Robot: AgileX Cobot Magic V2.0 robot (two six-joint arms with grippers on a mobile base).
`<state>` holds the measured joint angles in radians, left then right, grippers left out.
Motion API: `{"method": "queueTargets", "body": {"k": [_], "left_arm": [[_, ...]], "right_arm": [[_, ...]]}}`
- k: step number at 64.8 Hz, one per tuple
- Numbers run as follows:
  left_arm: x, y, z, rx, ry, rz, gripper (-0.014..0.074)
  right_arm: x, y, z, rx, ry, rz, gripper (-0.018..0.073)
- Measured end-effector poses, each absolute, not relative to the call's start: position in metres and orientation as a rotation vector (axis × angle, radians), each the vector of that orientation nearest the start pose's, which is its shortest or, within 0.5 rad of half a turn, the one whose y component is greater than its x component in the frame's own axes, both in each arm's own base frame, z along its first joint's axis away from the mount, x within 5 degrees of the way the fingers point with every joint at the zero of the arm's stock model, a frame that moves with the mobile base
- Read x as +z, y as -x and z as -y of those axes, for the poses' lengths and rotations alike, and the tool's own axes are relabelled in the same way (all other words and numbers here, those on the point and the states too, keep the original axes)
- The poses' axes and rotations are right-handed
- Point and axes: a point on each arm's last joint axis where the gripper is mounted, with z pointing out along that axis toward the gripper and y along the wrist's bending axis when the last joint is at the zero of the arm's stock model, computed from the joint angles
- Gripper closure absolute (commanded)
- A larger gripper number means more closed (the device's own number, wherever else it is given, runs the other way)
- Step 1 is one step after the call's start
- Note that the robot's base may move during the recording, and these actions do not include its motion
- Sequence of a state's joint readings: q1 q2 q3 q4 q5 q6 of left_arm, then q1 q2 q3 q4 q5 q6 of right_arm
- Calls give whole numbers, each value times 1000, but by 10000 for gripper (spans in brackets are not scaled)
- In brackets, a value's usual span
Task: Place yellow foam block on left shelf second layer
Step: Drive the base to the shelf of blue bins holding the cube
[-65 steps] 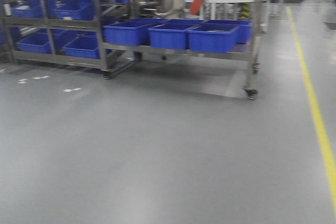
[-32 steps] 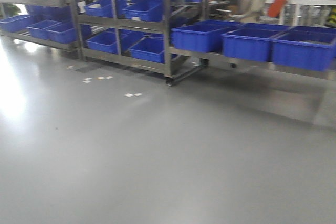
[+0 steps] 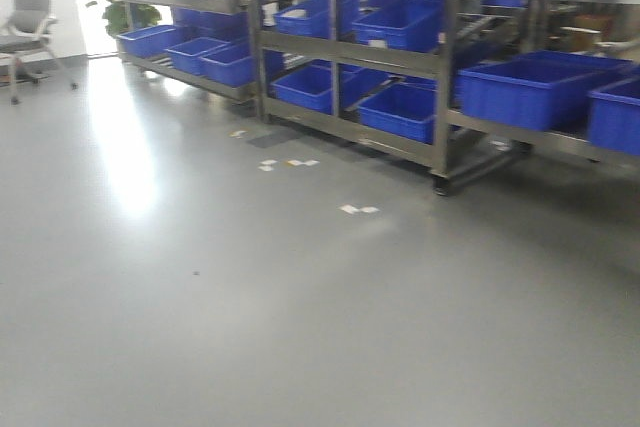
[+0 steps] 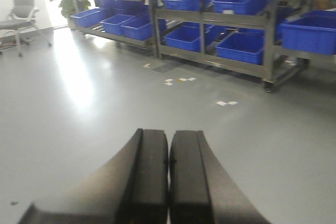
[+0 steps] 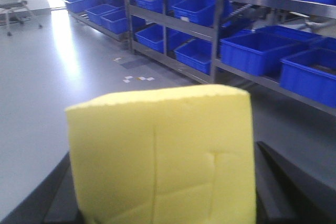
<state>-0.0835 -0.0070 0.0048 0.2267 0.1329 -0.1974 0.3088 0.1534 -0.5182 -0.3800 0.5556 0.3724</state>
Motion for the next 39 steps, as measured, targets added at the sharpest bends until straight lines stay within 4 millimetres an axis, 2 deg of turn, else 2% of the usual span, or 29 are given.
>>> {"method": "queueTargets", "body": {"k": [39], "left_arm": [[200,-56,2,-18,-65,-1610,460]], "right_arm": [[327,-36,7,109,66,-1640,230]]}}
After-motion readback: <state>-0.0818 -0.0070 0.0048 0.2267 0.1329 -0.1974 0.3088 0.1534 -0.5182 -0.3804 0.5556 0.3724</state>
